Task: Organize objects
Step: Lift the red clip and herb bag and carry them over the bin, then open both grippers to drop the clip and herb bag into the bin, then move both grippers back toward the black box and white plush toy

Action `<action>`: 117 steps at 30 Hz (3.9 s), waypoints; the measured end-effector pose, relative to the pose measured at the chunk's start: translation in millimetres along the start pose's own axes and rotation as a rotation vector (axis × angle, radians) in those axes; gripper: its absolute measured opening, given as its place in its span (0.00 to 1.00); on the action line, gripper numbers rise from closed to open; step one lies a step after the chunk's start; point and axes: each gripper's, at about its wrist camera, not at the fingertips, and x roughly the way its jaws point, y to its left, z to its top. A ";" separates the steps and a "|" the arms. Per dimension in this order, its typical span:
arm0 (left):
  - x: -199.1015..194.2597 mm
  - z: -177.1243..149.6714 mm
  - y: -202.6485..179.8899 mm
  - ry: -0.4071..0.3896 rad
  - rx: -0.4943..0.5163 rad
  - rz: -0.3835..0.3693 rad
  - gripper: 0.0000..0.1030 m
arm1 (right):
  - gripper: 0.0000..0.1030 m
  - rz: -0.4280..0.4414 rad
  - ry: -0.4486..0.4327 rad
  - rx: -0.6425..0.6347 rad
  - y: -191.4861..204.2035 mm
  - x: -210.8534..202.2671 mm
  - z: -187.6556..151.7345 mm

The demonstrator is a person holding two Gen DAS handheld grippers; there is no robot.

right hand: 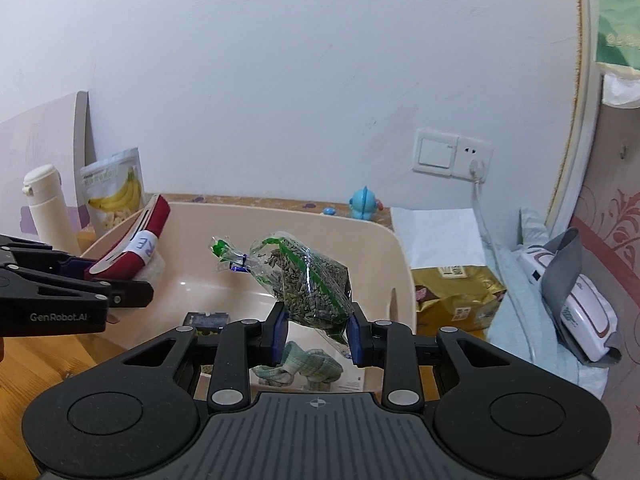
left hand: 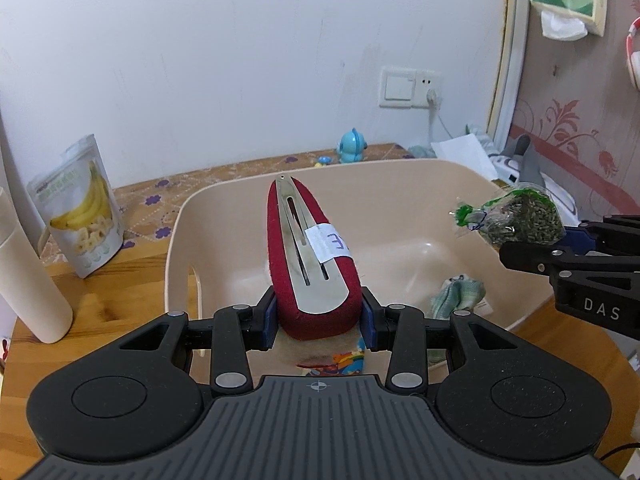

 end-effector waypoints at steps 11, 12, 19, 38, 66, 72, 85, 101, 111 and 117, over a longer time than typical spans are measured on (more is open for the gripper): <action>26.6 -3.9 -0.4 0.062 0.009 -0.002 0.39 | 0.28 -0.001 0.069 -0.044 12.1 22.9 -5.6; 26.8 -4.6 -0.5 0.063 0.009 -0.003 0.40 | 0.29 0.000 0.074 -0.046 12.8 23.8 -5.7; 19.3 -4.4 -0.6 0.056 0.010 0.019 0.41 | 0.40 0.003 0.088 -0.052 13.3 22.5 -5.0; -45.5 -6.7 -1.1 -0.045 -0.034 0.025 0.81 | 0.93 -0.008 -0.025 0.014 1.7 -28.9 -5.0; -74.7 -69.2 1.6 0.024 -0.020 0.031 0.85 | 1.00 -0.027 0.077 0.044 -1.0 -62.9 -64.8; -69.8 -80.5 -1.3 0.055 -0.015 0.024 0.85 | 1.00 -0.016 0.104 0.046 2.4 -63.8 -72.9; -51.8 -98.8 -8.6 0.122 0.006 0.014 0.85 | 1.00 0.016 0.152 0.062 11.0 -58.7 -91.3; -25.7 -96.8 -9.3 0.150 -0.050 -0.046 0.85 | 0.99 0.076 0.213 0.019 33.8 -31.6 -99.5; -1.6 -93.0 -3.2 0.159 -0.091 -0.076 0.85 | 0.88 0.065 0.251 0.018 33.4 -9.0 -99.7; 14.5 -90.5 4.2 0.182 -0.129 -0.122 0.84 | 0.82 0.064 0.266 0.008 34.6 -1.7 -98.3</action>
